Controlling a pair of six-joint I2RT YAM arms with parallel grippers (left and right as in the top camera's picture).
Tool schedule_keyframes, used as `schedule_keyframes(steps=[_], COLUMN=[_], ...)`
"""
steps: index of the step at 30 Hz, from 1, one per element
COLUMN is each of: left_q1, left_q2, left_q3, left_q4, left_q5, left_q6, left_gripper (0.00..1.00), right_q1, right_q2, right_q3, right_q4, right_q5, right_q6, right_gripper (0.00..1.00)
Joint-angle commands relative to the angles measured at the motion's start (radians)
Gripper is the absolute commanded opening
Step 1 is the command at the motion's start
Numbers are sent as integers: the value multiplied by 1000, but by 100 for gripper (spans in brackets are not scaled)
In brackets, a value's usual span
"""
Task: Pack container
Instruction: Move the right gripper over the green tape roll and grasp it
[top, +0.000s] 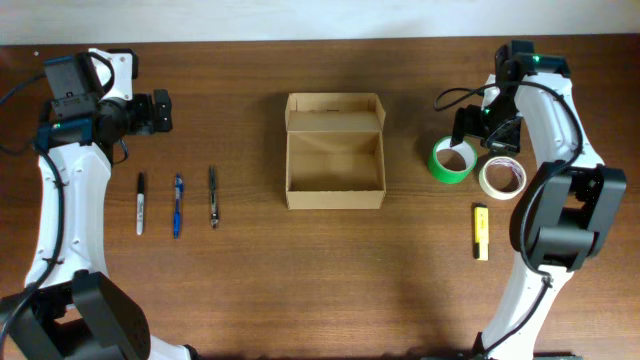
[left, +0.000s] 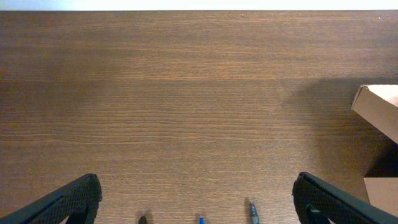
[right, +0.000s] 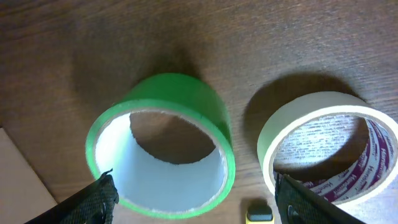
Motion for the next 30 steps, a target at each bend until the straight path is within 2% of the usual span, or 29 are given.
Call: schedule_keyframes(steps=[1, 5, 10, 13, 18, 22, 24, 28, 29, 30], left_q1=[3, 3, 3, 3, 3, 3, 3, 3, 3, 3], left_q2=[11, 11, 11, 11, 11, 11, 11, 11, 11, 11], left_q3=[23, 23, 23, 23, 23, 23, 23, 23, 23, 23], left_q4=[-2, -2, -2, -2, -2, -2, -2, -2, -2, -2], left_q5=[18, 18, 18, 18, 18, 18, 18, 18, 18, 18], left_q6=[16, 16, 16, 16, 16, 16, 16, 16, 16, 17], left_gripper=[99, 99, 99, 99, 99, 100, 99, 99, 99, 99], right_q1=[-8, -6, -7, -7, -7, -7, -7, -7, -7, -7], right_q2=[28, 53, 85, 88, 88, 88, 88, 88, 88, 88], right_q3=[11, 6, 3, -2, -36, -85, -97, -100, -100, -100], right_q4=[8, 10, 7, 11, 35, 63, 68, 71, 70, 70], right_q5=[41, 45, 41, 42, 42, 45, 45, 45, 45, 45], right_q6=[1, 1, 1, 0, 0, 1, 1, 1, 1, 1], right_gripper=[81, 80, 71, 52, 51, 55, 53, 26, 21, 20])
